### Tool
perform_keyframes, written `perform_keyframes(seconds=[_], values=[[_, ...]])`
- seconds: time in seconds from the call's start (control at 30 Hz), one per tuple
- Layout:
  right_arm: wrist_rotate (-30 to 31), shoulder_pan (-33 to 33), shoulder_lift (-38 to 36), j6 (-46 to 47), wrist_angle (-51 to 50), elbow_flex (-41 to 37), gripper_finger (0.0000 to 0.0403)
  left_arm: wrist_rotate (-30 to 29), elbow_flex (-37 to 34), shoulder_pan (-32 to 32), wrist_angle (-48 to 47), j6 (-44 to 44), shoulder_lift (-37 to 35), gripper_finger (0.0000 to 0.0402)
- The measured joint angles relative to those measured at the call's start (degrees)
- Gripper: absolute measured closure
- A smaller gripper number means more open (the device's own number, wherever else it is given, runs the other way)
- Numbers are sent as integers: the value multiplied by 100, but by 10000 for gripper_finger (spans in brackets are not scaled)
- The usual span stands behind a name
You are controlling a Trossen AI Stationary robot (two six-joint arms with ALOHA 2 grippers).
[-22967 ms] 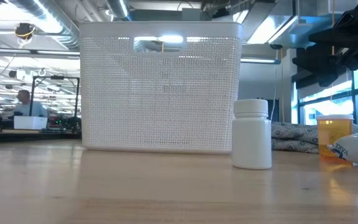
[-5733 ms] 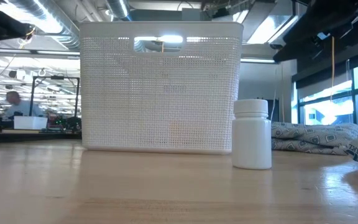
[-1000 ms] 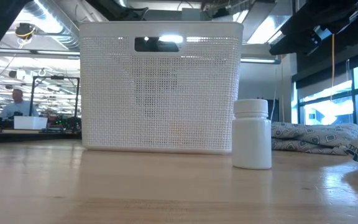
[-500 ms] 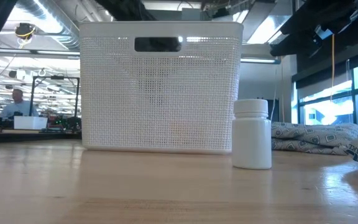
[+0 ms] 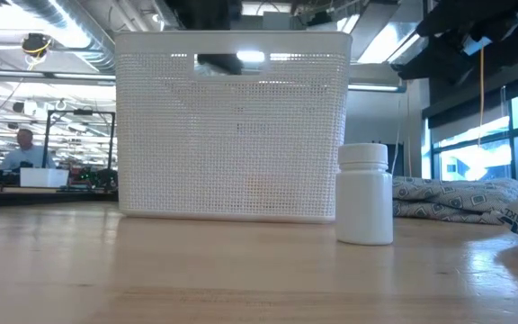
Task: Pick & place medical supplies in basket/bin
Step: Put the bottom white pill bottle into the white bin
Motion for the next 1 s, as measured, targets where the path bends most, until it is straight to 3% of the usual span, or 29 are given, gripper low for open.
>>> perform_keyframes(seconds=[0.3,0.57,1.0], values=[[-421,3,146,-131,-594,786,108,-40,-1749,-279,1668,-82,-1749,231],[-552,-1,1489,-469,-1003,1750,108,-161,-3131,-277,2330,-351,-2764,231],[-599,78,3902,-737,-1105,2790,108,-194,-3667,-277,2290,-444,-3083,231]])
